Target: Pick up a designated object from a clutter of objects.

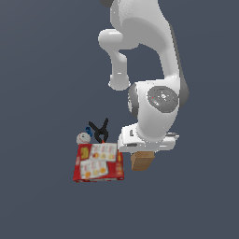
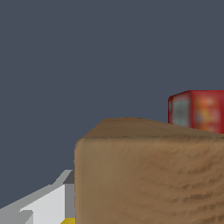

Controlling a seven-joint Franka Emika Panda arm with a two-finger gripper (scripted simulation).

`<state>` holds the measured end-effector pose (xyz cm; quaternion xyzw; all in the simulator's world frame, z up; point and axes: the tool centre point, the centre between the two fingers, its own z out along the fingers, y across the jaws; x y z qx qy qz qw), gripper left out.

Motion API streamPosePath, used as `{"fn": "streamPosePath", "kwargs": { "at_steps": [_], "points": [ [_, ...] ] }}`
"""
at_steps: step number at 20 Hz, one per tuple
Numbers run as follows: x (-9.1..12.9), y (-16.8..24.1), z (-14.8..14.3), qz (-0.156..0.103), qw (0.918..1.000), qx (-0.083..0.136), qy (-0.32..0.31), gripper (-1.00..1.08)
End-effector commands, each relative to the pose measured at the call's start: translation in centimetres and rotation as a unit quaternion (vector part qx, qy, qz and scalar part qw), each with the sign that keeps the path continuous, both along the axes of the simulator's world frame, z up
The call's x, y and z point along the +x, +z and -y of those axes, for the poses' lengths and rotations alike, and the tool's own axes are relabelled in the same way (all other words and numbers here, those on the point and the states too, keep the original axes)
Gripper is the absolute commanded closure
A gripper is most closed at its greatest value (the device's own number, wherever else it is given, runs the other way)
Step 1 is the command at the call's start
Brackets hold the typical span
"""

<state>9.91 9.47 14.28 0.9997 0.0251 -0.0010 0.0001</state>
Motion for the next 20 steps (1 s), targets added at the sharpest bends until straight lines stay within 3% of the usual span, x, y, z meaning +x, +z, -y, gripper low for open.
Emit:
{"fn": "streamPosePath", "kwargs": {
  "at_steps": [1, 10, 20],
  "points": [
    [0.0, 0.3, -0.1, 0.000, 1.0000, 0.000, 0.000, 1.08],
    [-1.1, 4.4, -1.4, 0.000, 1.0000, 0.000, 0.000, 1.08],
    [-3.6, 14.5, -4.7, 0.001, 1.0000, -0.001, 0.000, 1.08]
  ]
}}
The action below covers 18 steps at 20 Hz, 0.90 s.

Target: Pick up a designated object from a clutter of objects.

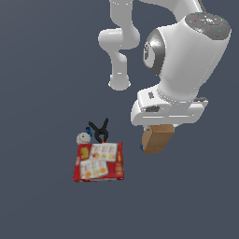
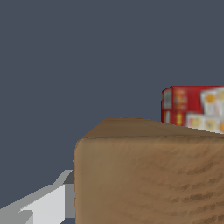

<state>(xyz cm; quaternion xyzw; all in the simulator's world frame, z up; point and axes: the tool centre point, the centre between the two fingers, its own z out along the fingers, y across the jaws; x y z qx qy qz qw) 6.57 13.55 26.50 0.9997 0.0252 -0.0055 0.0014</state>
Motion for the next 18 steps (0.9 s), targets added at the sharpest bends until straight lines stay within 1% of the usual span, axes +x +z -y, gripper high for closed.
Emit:
{"fn": "streamPosePath", "kwargs": {
  "at_steps": [1, 10, 14, 18],
  "points": [
    [-0.6, 3.4, -1.0, 0.005, 1.0000, 0.001, 0.000, 1.08],
    [-2.8, 13.3, -4.2, 0.005, 1.0000, 0.001, 0.000, 1.08],
    [-3.4, 16.5, -5.3, 0.005, 1.0000, 0.001, 0.000, 1.08],
    [-3.8, 18.8, -6.1, 0.005, 1.0000, 0.001, 0.000, 1.08]
  ]
}}
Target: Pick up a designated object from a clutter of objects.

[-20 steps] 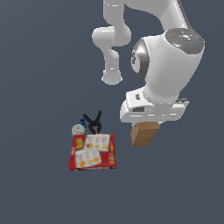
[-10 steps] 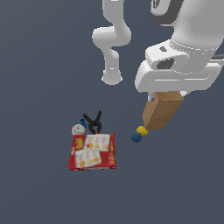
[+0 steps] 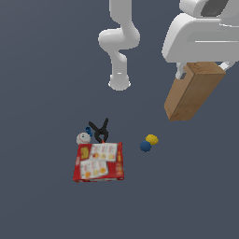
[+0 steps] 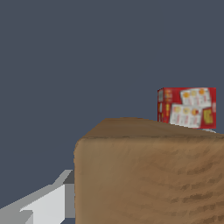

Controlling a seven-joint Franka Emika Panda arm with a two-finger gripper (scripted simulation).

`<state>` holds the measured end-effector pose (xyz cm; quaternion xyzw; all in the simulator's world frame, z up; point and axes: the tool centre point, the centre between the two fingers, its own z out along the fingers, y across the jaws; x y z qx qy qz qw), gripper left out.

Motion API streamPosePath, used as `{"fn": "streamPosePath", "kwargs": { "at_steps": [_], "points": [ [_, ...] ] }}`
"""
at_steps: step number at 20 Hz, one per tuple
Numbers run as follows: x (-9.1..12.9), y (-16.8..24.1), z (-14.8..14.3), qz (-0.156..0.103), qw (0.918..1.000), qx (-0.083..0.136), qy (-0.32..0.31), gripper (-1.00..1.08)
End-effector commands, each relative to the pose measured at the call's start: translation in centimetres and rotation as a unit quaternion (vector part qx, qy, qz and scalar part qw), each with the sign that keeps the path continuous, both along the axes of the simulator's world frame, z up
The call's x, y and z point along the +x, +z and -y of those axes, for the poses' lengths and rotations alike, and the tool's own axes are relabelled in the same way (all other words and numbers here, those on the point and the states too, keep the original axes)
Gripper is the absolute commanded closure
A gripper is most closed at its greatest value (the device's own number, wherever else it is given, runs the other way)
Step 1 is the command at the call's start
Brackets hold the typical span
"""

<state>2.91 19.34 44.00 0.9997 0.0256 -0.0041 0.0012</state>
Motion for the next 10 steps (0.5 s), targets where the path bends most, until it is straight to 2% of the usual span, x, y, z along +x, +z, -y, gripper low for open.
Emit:
{"fn": "streamPosePath", "kwargs": {
  "at_steps": [1, 10],
  "points": [
    [-0.2, 1.8, -0.4, 0.004, 1.0000, 0.001, 0.000, 1.08],
    [-0.4, 3.4, -1.1, 0.004, 1.0000, 0.001, 0.000, 1.08]
  ]
}}
